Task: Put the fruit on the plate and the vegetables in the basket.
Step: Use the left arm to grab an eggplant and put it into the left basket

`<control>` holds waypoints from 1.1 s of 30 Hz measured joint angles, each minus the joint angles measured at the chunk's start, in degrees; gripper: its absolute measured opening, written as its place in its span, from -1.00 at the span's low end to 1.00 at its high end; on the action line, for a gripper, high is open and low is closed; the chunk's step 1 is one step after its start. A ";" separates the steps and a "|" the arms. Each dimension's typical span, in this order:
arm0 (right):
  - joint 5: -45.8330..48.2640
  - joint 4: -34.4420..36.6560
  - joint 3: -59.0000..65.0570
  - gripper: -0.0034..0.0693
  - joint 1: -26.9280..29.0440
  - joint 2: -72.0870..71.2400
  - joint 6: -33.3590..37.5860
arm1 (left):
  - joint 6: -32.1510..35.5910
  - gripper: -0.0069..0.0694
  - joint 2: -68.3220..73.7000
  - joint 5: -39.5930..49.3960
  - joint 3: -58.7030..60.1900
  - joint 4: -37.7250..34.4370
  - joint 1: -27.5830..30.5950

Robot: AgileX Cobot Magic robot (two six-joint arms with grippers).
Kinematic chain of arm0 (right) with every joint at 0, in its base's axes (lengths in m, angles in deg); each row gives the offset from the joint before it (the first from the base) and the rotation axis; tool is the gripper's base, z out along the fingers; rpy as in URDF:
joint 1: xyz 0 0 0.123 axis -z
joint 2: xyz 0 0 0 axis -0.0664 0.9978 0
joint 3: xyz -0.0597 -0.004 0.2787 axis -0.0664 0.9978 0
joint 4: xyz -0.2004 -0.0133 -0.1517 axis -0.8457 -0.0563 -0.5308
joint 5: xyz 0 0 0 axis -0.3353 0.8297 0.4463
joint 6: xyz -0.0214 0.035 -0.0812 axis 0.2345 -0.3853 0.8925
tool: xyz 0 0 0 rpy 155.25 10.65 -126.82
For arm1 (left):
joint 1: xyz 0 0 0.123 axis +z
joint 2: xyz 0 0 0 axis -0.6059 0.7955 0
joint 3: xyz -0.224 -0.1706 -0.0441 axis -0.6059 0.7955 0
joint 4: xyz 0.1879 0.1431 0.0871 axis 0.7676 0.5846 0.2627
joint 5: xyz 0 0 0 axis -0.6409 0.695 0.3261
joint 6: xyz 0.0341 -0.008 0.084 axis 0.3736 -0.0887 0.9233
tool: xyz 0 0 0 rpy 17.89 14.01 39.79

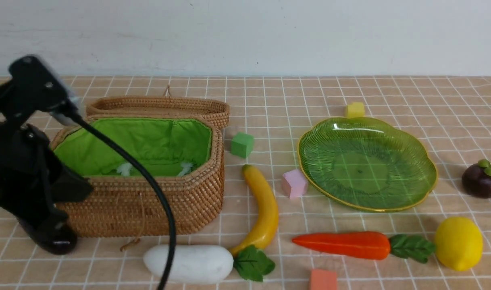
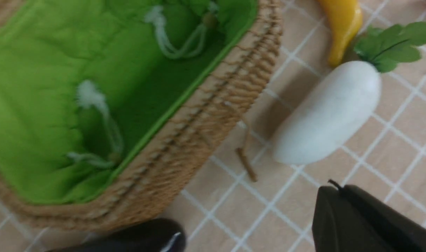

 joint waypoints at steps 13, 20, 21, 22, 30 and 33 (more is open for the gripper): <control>0.45 -1.50 -0.05 -0.68 0.00 0.00 0.82 | -30.71 -0.85 14.78 -8.08 -0.52 -0.27 24.48; -0.57 -1.62 -0.05 -0.66 0.00 0.00 2.10 | -52.02 -0.50 26.10 -10.23 -4.40 5.84 24.67; -0.57 -1.62 -0.05 -0.67 0.00 0.00 2.14 | -52.59 -0.35 28.06 -10.44 -5.45 5.71 24.67; -0.62 -1.62 -0.05 -0.67 0.00 0.00 2.14 | -53.16 -0.17 30.25 -10.79 -6.75 5.60 24.67; -0.76 -1.07 -0.05 -0.65 -0.02 0.00 2.14 | -57.77 0.51 39.92 -16.06 -12.87 5.20 24.67; -1.06 -0.14 -0.05 -0.64 -0.02 0.00 2.14 | -57.91 0.48 43.24 -16.48 -14.04 4.41 24.67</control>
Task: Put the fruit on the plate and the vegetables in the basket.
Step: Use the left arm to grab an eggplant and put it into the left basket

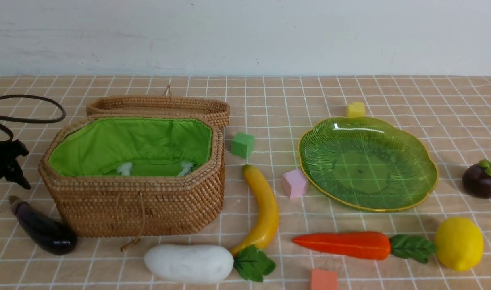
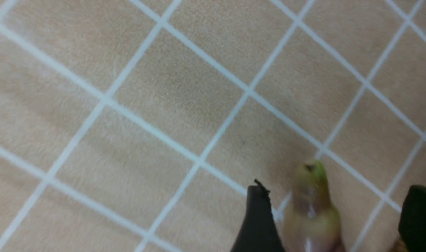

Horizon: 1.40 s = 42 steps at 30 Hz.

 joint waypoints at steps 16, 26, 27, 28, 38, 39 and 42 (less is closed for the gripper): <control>-0.32 3.04 0.00 -0.63 0.00 0.00 0.00 | -4.05 -0.55 5.16 0.94 -2.29 6.10 0.00; -4.24 3.04 0.00 -0.61 0.00 0.00 -0.43 | -5.30 -0.54 -7.35 8.92 -9.29 17.27 -0.12; -5.61 3.04 0.00 -0.61 0.00 0.00 -0.71 | -3.18 -0.54 -9.95 9.31 -10.88 15.20 -0.59; -7.71 3.04 0.00 -0.61 0.00 0.00 -1.00 | 0.25 -0.54 -12.34 9.36 -12.46 12.57 -1.52; -11.89 3.17 0.00 -0.61 0.00 0.06 -1.35 | 58.88 -0.54 -15.27 6.88 -18.95 -0.41 -28.52; -10.98 3.17 0.00 -0.61 0.00 0.06 -1.35 | 63.94 -0.54 -13.64 5.87 -18.95 0.35 -32.70; -8.76 3.17 0.00 -0.61 0.00 0.17 -1.35 | 68.01 -0.54 -10.33 2.58 -18.95 4.91 -37.13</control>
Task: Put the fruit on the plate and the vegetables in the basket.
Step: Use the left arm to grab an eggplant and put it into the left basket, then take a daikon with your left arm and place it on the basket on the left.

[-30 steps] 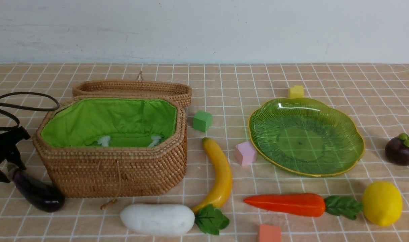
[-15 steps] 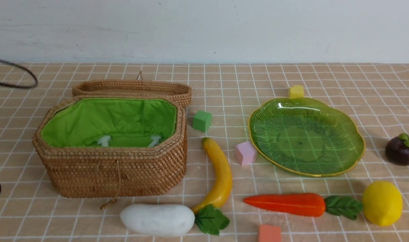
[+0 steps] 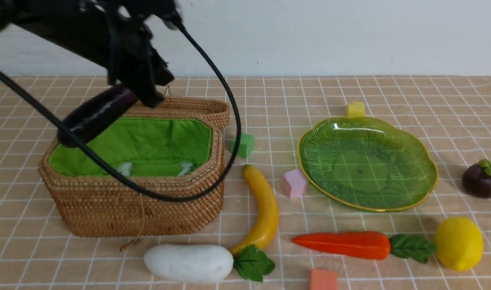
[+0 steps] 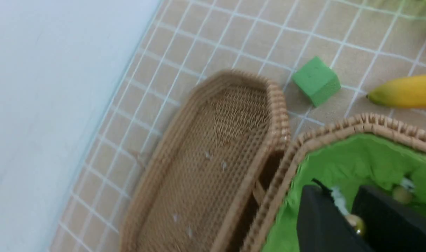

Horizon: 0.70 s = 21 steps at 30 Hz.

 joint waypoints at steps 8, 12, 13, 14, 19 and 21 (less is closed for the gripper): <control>4.20 -0.16 0.00 -0.60 0.00 0.00 0.00 | 1.16 -0.21 5.87 4.30 0.17 10.28 -3.26; 4.20 -0.16 0.00 -0.60 0.00 0.00 0.00 | -1.20 0.31 5.06 6.96 0.17 11.71 -3.26; 4.28 -0.31 -0.07 -0.60 0.00 0.00 0.00 | -3.58 0.61 3.90 9.10 0.17 11.70 -3.26; 4.53 -0.71 -0.44 -0.60 0.00 0.00 0.00 | -5.20 0.73 2.95 10.20 0.17 11.02 -3.31; 6.79 -2.59 -2.93 -0.60 0.00 0.00 0.00 | -11.38 0.82 -2.46 15.36 0.68 7.22 -5.58; 9.04 -2.82 -4.37 -0.60 0.00 -0.20 0.00 | -12.82 0.54 -6.73 20.01 3.90 5.84 -9.76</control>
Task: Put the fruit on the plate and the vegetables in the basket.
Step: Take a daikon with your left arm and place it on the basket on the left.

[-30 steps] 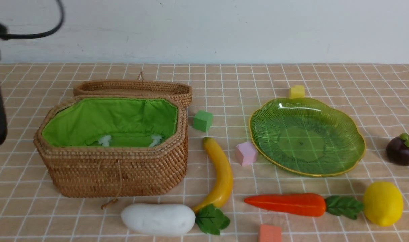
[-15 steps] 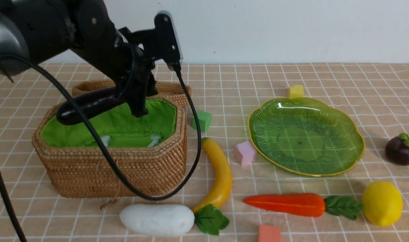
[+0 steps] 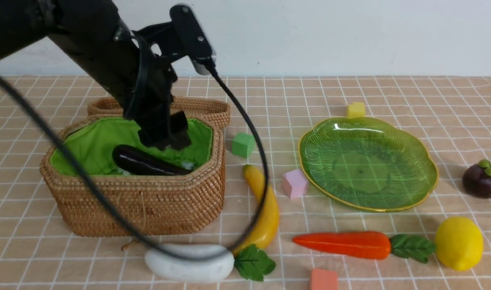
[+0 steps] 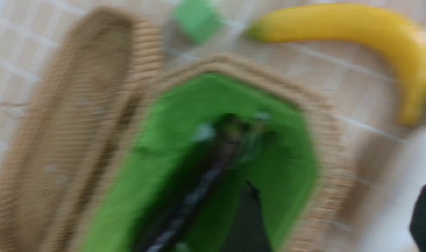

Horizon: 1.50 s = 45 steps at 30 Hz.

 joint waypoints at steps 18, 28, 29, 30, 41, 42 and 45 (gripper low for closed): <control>3.69 0.39 -0.21 -0.58 0.00 -3.77 0.00 | 8.22 0.83 6.15 -17.74 21.85 1.18 -15.01; 6.06 1.13 -0.21 -0.59 0.00 -3.79 0.00 | 2.85 0.53 15.41 -19.51 21.85 15.53 -15.01; 6.27 1.13 -0.21 -0.59 0.00 -3.79 0.00 | 0.75 0.42 15.46 -19.49 21.85 15.66 -15.01; 6.26 1.13 -0.22 -0.59 0.00 -3.79 0.00 | -1.37 0.40 15.46 -19.49 21.85 15.78 -15.02; 2.47 1.15 -0.22 -0.57 0.00 -3.79 0.00 | -12.25 0.41 3.46 -9.56 15.75 17.49 -19.15; 0.56 1.15 -0.22 -0.57 0.00 -3.83 0.00 | -13.30 0.41 1.85 -9.61 14.16 19.20 -18.25; -7.96 1.27 -0.22 -0.56 0.00 -3.89 0.00 | -14.64 0.41 0.02 -10.35 9.52 24.52 -12.33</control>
